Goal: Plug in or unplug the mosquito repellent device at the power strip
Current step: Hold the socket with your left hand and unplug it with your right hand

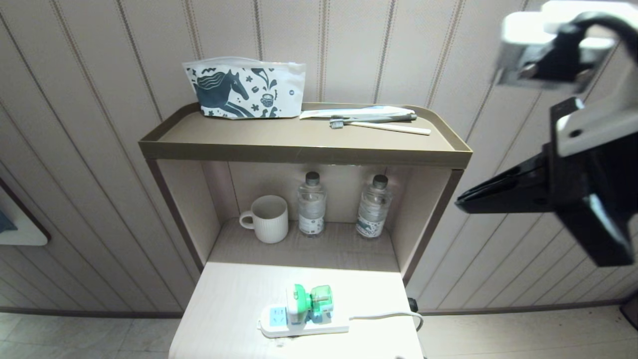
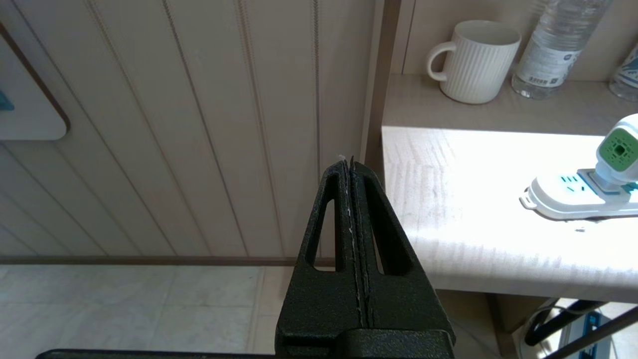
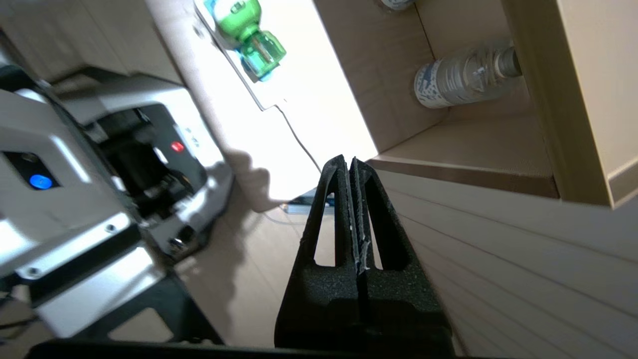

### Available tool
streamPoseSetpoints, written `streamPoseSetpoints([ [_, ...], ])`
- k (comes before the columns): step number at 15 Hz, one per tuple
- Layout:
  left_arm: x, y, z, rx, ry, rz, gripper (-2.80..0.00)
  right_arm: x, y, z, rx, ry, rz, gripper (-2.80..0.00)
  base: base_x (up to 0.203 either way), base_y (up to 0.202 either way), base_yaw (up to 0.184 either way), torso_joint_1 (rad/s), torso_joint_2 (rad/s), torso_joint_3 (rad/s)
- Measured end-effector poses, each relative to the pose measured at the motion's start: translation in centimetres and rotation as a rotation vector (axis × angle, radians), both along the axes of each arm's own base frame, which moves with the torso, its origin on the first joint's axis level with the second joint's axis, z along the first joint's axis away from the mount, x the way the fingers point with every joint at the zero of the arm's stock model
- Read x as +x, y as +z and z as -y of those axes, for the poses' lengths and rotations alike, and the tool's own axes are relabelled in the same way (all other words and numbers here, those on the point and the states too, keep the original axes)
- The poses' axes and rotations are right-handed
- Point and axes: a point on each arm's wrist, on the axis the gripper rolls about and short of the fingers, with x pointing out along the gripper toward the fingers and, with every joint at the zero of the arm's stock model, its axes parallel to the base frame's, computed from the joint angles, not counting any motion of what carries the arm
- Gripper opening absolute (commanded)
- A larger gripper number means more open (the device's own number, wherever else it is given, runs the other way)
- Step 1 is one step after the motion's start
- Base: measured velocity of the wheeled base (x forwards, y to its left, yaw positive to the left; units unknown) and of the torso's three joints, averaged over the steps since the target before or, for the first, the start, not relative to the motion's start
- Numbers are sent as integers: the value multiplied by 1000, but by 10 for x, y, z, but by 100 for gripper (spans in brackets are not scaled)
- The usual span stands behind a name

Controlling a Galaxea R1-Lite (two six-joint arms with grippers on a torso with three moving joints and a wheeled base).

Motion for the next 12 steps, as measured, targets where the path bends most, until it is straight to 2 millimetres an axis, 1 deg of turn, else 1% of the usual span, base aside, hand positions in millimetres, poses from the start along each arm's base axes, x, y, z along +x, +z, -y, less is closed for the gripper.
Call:
streamPoseSetpoints([
  [2, 0, 0, 0, -1, 0, 1, -280, 14, -15, -23, -101, 31, -5, -280, 0, 0, 0, 0, 0, 0],
  [5, 0, 0, 0, -1, 0, 1, -280, 30, -38, -51, -190, 68, -51, -280, 0, 0, 0, 0, 0, 0],
  [10, 0, 0, 0, -2, 0, 7, -280, 43, -77, -92, -321, 165, -117, -280, 0, 0, 0, 0, 0, 0],
  [12, 0, 0, 0, -3, 0, 8, -280, 52, -91, -109, -336, 205, -103, -280, 0, 0, 0, 0, 0, 0],
])
